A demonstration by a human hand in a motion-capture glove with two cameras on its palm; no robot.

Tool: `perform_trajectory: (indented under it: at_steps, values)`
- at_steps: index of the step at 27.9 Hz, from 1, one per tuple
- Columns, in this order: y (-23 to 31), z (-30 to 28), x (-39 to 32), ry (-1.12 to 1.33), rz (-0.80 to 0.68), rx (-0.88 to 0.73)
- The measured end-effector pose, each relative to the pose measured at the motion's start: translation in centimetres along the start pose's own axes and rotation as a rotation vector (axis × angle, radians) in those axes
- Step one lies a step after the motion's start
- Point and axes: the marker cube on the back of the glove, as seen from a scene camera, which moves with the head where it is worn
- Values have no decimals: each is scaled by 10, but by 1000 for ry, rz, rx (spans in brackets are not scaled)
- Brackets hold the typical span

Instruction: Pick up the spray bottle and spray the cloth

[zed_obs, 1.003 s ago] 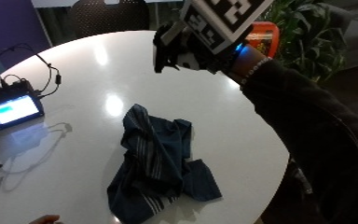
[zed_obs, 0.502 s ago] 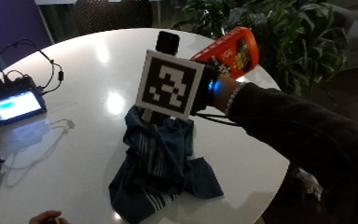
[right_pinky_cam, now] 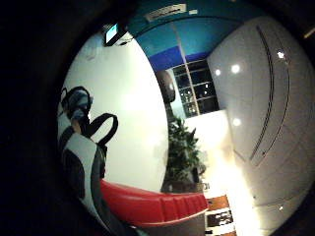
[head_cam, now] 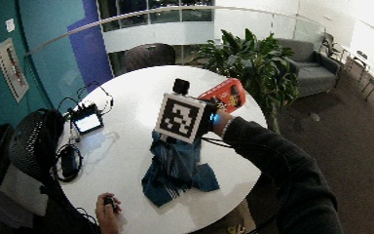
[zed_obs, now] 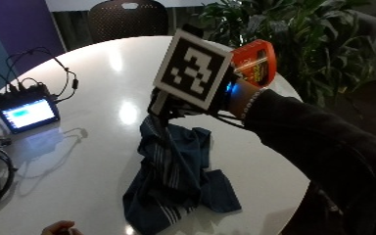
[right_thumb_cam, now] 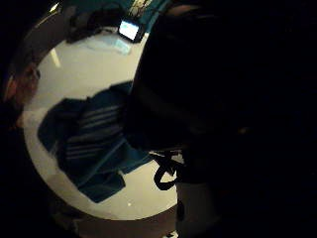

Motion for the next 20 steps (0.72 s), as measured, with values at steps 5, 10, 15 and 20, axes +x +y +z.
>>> perform_trajectory:
  at_steps: [5,10,15,20]
  values:
    - [-13,-15,22,-103,130,51]
    - [-38,-28,34,-264,255,160]
    - [-60,-47,37,-625,449,251]
    - [-87,-60,35,-903,596,328]
